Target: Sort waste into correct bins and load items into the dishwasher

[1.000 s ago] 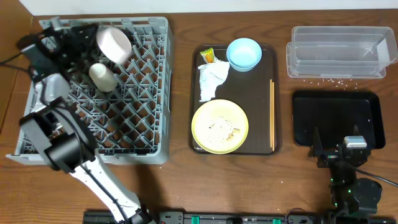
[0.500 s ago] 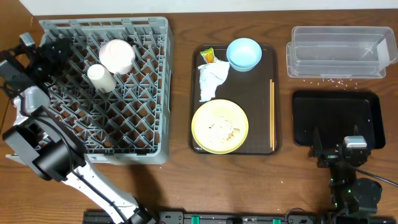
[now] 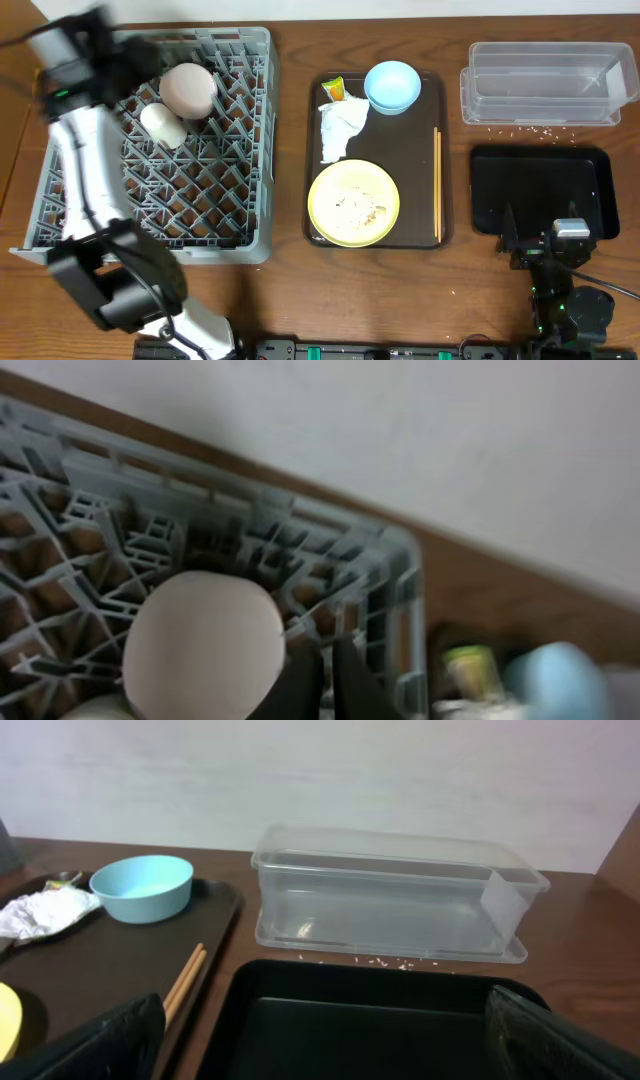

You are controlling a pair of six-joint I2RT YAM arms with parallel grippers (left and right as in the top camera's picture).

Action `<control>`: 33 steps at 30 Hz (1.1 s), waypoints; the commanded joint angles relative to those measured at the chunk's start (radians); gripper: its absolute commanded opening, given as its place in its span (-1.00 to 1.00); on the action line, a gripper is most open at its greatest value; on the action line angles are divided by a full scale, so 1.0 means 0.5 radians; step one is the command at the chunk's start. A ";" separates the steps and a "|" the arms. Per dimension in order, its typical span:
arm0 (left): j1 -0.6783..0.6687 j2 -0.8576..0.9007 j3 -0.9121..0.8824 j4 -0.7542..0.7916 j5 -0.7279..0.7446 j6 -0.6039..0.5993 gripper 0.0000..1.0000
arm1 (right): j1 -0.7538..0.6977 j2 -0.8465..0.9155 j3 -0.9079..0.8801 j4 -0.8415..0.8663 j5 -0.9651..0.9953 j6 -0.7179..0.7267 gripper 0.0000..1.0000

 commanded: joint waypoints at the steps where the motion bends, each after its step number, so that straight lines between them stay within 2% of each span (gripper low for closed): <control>1: -0.171 0.134 0.002 -0.035 -0.777 0.252 -0.84 | -0.017 -0.011 -0.002 -0.008 -0.008 -0.030 0.99; 6: -0.274 0.272 0.002 -0.034 -1.030 0.250 -0.85 | -0.017 -0.011 -0.002 -0.008 -0.008 -0.030 0.98; 14: -0.219 0.399 0.002 -0.032 -1.055 0.249 -0.85 | -0.018 -0.011 -0.002 -0.008 -0.008 -0.030 0.99; 21: -0.134 0.399 0.002 -0.005 -1.059 0.242 -0.84 | -0.017 -0.011 -0.002 -0.008 -0.008 -0.030 0.98; 28: -0.113 0.384 0.003 -0.005 -1.342 0.143 -0.85 | -0.017 -0.011 -0.002 -0.008 -0.008 -0.030 0.98; 33: -0.142 0.264 0.003 -0.026 -1.272 0.047 -0.85 | -0.018 -0.011 -0.002 -0.008 -0.008 -0.031 0.99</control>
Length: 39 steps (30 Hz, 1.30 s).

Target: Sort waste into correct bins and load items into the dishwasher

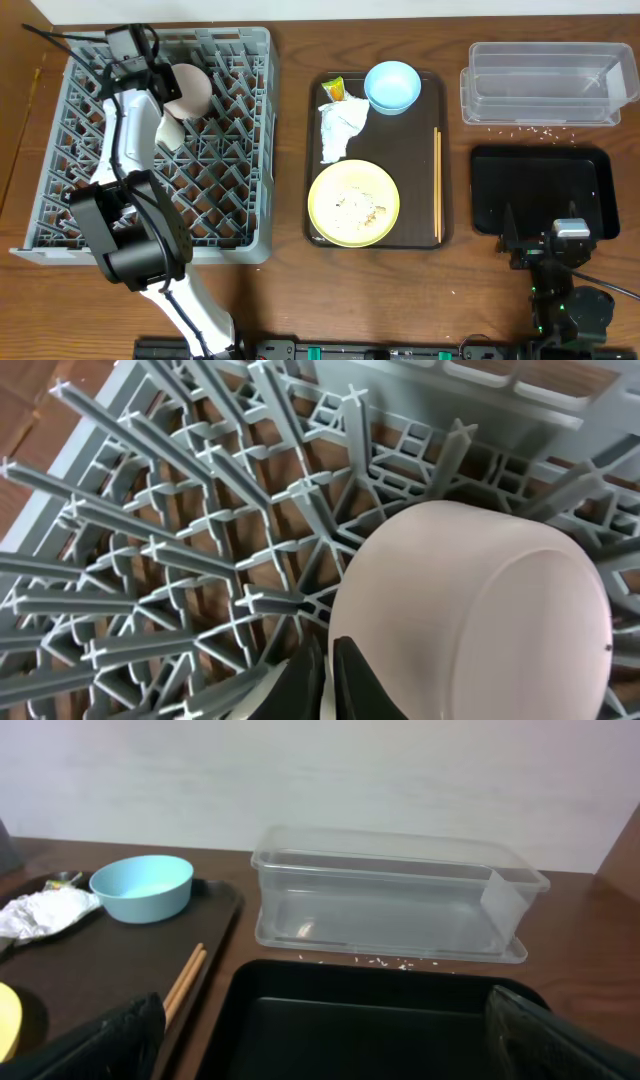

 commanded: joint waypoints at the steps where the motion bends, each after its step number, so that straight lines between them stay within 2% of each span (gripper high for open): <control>1: -0.032 -0.152 0.004 -0.008 0.060 -0.089 -0.85 | -0.016 -0.011 -0.002 -0.008 -0.009 -0.030 0.98; 6: -0.072 -0.184 0.003 -0.001 0.441 -0.043 -0.84 | -0.016 -0.011 -0.002 -0.008 -0.009 -0.030 0.98; 13: -0.071 -0.036 0.003 -0.002 0.413 -0.043 -0.85 | -0.017 -0.011 -0.002 -0.008 -0.009 -0.031 0.99; 18: -0.070 0.036 0.003 -0.001 0.244 -0.044 -0.84 | -0.016 -0.011 -0.002 -0.008 -0.009 -0.031 0.99; 27: -0.021 0.047 0.003 0.005 0.179 -0.044 -0.83 | -0.017 -0.011 -0.002 -0.008 -0.009 -0.030 0.99; 33: 0.073 0.055 0.003 0.021 0.031 -0.047 -0.82 | -0.017 -0.011 -0.002 -0.008 -0.009 -0.030 0.98; 39: 0.111 -0.016 0.004 0.009 0.033 -0.073 -0.82 | -0.017 -0.011 -0.002 -0.008 -0.009 -0.031 0.98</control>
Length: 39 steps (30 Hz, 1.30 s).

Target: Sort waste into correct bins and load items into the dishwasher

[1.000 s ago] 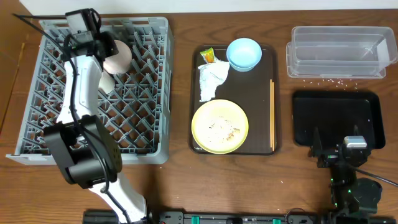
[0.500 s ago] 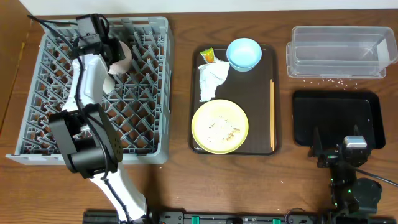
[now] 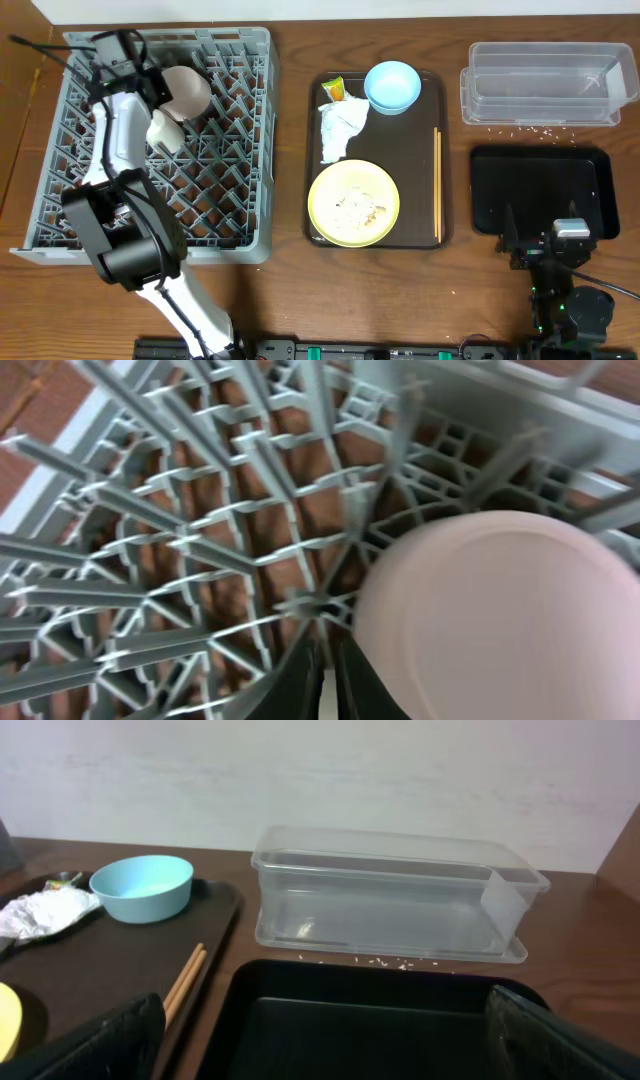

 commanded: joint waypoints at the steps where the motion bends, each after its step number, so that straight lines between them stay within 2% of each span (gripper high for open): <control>1: -0.008 -0.079 0.004 -0.004 -0.050 -0.053 -0.82 | -0.016 -0.011 -0.002 -0.008 -0.008 -0.031 0.98; 4: -0.027 -0.188 0.004 -0.002 -0.020 -0.144 -0.82 | -0.016 -0.011 -0.002 -0.008 -0.008 -0.030 0.98; 6: -0.045 -0.270 0.004 -0.002 0.089 -0.169 -0.71 | -0.016 -0.011 -0.002 -0.008 -0.008 -0.030 0.98; 9: -0.084 -0.388 0.004 -0.003 0.529 -0.169 -0.05 | -0.016 -0.011 -0.002 -0.008 -0.008 -0.030 0.98; 11: -0.116 -0.442 0.004 -0.002 0.926 -0.169 0.28 | -0.017 -0.011 -0.002 -0.008 -0.008 -0.031 0.98; 12: -0.134 -0.452 0.003 0.000 1.108 -0.169 0.36 | -0.017 -0.011 -0.002 -0.008 -0.008 -0.031 0.99; 14: -0.182 -0.453 0.003 0.008 1.489 -0.169 0.37 | -0.017 -0.011 -0.002 -0.008 -0.008 -0.031 0.98; 16: -0.270 -0.433 0.003 0.013 1.765 -0.169 0.38 | -0.017 -0.011 -0.002 -0.008 -0.008 -0.031 0.98; 17: -0.318 -0.419 0.003 0.015 1.814 -0.169 0.37 | -0.016 -0.011 -0.002 -0.008 -0.008 -0.030 0.99; 19: -0.496 -0.380 0.003 0.030 1.827 -0.105 0.37 | -0.017 -0.011 -0.002 -0.008 -0.008 -0.030 0.99; 22: -0.748 -0.314 0.003 0.024 1.762 0.138 0.37 | -0.016 -0.011 -0.002 -0.008 -0.008 -0.030 0.99; 30: -1.328 -0.111 0.003 0.153 0.912 0.476 0.37 | -0.017 -0.011 -0.002 -0.008 -0.008 -0.030 0.98; 35: -1.546 0.035 0.003 0.300 0.594 0.523 0.37 | -0.016 -0.011 -0.002 -0.008 -0.008 -0.030 0.98; 39: -1.633 0.179 0.003 0.416 0.526 0.523 0.36 | -0.016 -0.011 -0.002 -0.008 -0.008 -0.031 0.98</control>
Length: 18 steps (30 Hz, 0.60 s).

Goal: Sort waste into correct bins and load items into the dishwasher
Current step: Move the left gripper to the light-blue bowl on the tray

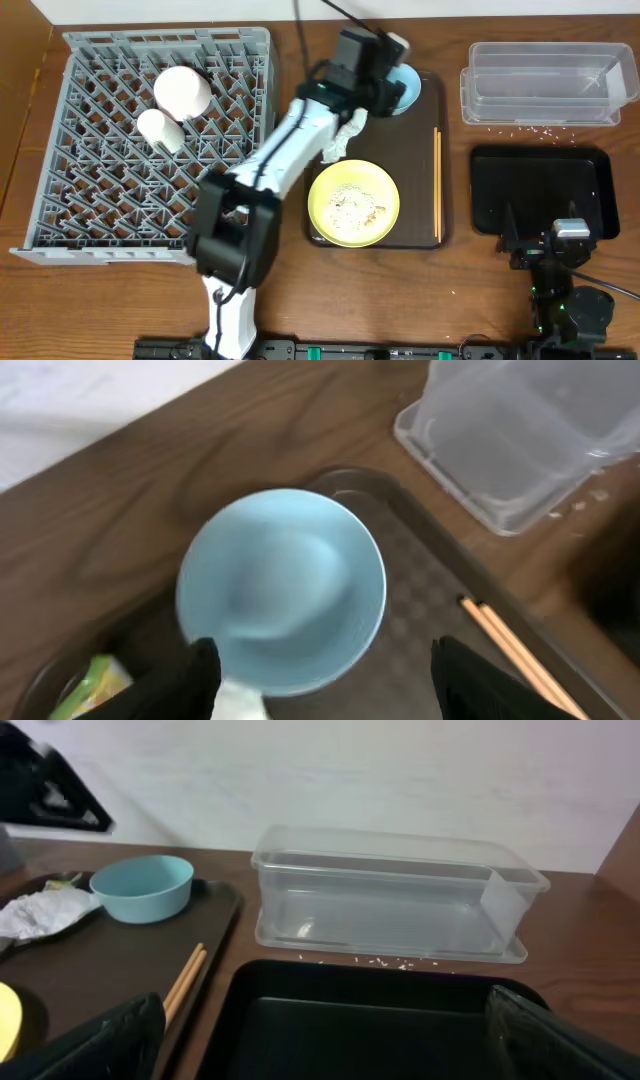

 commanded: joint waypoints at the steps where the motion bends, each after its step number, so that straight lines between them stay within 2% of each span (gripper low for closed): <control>1: -0.051 0.159 0.004 0.065 -0.214 0.064 0.36 | -0.017 -0.011 -0.002 -0.008 -0.008 -0.031 0.98; 10: -0.085 0.430 0.004 0.230 -0.214 0.064 0.29 | -0.017 -0.011 -0.002 -0.008 -0.008 -0.031 0.99; 18: -0.088 0.478 0.004 0.142 -0.191 0.058 0.18 | -0.017 -0.011 -0.002 -0.008 -0.008 -0.030 0.99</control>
